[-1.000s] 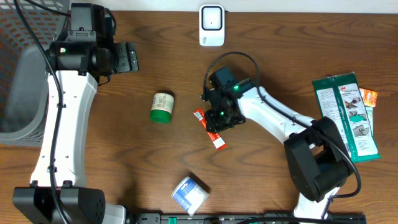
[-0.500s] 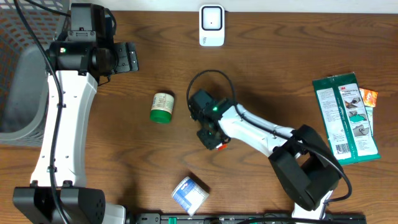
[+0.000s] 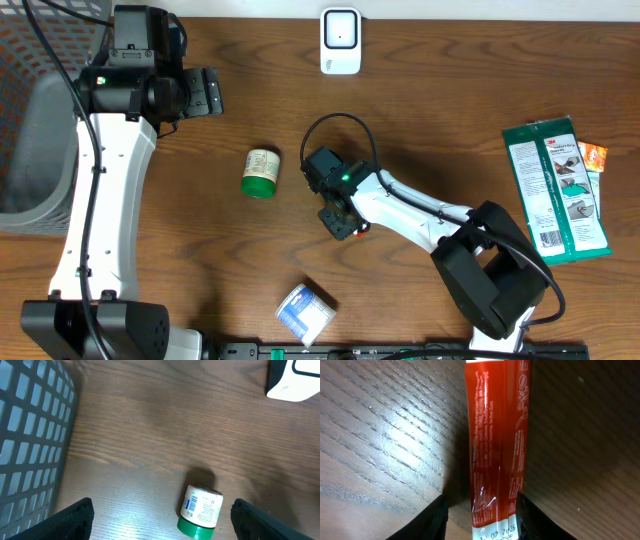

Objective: Scan the item barcode
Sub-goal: 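Lift the red coffee stick upright with the right gripper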

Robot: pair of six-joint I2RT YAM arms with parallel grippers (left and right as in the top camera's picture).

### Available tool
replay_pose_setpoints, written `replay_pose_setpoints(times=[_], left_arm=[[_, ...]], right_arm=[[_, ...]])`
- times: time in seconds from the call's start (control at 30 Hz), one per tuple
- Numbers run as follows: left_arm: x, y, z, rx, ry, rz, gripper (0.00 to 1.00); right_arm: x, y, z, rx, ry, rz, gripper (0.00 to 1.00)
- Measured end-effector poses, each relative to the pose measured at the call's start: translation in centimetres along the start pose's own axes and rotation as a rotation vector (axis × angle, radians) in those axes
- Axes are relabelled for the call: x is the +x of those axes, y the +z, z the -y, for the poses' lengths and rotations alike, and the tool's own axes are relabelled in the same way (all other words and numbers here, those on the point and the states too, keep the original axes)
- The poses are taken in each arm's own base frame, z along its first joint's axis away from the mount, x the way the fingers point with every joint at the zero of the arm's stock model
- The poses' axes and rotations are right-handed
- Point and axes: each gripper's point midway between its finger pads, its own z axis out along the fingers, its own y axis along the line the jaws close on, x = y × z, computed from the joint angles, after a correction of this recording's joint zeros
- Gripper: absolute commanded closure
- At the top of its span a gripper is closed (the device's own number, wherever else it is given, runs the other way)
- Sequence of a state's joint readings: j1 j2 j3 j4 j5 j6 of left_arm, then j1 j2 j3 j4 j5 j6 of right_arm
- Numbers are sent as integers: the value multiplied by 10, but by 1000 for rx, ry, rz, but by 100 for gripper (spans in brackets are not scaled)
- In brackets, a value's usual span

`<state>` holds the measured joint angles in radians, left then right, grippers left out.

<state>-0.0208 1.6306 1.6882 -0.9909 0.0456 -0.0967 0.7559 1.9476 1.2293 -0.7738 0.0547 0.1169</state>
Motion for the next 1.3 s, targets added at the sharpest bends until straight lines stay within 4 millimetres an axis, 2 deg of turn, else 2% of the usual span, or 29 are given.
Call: replay_pose_setpoints(times=[0.13,0.3,0.37,0.43,0.63,1.03,1.3], left_arm=[[0,0,0,0,0,0,12],[0,0,0,0,0,0,12],[0,0,0,0,0,0,12],[0,0,0,0,0,0,12],[0,0,0,0,0,0,12],[0,0,0,0,0,0,12],[0,0,0,0,0,0,12]], right_arm=[[0,-4,1,5,-11,-10,50],[-19,-23,0,4,-22,25,41],[-24,-28,0,2,-31,37,33],[-22,-29,0,4,-46,26,27],[-12,-26,1,8,-59,-11,27],[8,2,6,2,-55,-28,40],[6,2,4,-12,-62,-15,77]])
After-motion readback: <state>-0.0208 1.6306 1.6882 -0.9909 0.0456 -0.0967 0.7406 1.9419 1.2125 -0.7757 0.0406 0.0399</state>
